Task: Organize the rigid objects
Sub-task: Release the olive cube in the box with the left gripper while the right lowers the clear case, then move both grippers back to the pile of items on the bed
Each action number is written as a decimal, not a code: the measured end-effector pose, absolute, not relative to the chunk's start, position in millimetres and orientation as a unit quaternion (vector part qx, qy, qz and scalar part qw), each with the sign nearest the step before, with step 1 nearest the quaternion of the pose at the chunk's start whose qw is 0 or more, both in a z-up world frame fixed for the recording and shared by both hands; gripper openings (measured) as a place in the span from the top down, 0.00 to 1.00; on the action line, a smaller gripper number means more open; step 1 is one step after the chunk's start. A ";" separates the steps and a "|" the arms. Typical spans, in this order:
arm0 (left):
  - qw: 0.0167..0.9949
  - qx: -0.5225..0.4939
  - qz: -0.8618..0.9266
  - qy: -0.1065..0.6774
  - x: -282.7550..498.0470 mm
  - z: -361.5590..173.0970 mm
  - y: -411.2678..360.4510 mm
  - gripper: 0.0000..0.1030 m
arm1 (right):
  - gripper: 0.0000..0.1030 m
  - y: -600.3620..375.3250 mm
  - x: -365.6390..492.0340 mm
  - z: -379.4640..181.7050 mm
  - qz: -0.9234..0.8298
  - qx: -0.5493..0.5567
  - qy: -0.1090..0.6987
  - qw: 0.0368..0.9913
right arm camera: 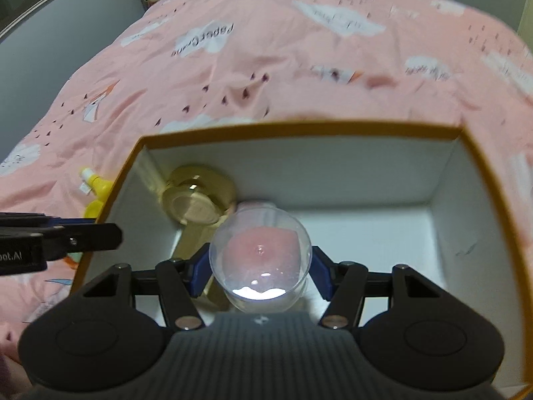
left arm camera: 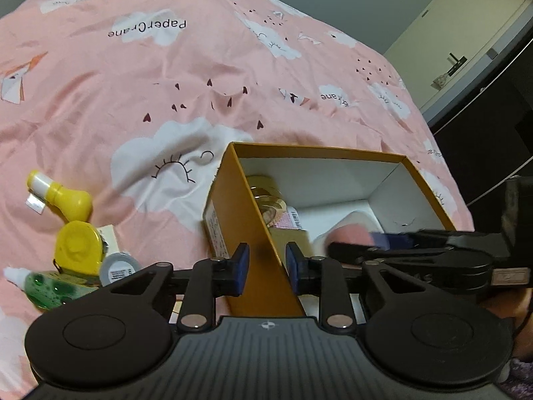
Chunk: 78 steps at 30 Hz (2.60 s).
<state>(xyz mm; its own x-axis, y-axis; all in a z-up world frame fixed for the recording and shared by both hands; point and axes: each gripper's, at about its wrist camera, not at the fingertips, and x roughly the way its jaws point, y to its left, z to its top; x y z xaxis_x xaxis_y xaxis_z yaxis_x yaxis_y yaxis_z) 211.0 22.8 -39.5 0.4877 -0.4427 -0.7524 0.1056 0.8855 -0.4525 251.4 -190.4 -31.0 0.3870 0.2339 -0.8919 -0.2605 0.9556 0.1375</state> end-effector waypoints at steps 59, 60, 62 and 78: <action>0.885 -0.183 -0.118 0.411 172.0 10.6 77.2 0.75 | 0.32 -120.4 223.2 37.8 0.256 -0.079 0.440 0.857; 0.887 -0.187 -0.107 0.408 168.9 11.5 85.1 0.75 | 0.31 -114.8 220.2 41.1 0.267 -0.075 0.429 0.860; 0.890 -0.195 -0.081 0.404 162.2 10.7 100.9 0.75 | 0.29 -101.6 214.6 44.3 0.286 -0.069 0.413 0.862; 0.830 -0.320 0.057 0.453 145.4 -76.7 160.5 0.58 | 0.60 7.5 192.8 -36.9 0.304 -0.141 0.451 0.827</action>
<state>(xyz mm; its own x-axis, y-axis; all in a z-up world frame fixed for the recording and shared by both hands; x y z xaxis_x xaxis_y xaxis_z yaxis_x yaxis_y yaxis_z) 145.4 160.5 -76.7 0.5826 -0.1963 -0.7887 -0.3846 0.7883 -0.4803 192.8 7.5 -36.9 0.4079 0.3750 -0.8324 -0.6302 0.7754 0.0405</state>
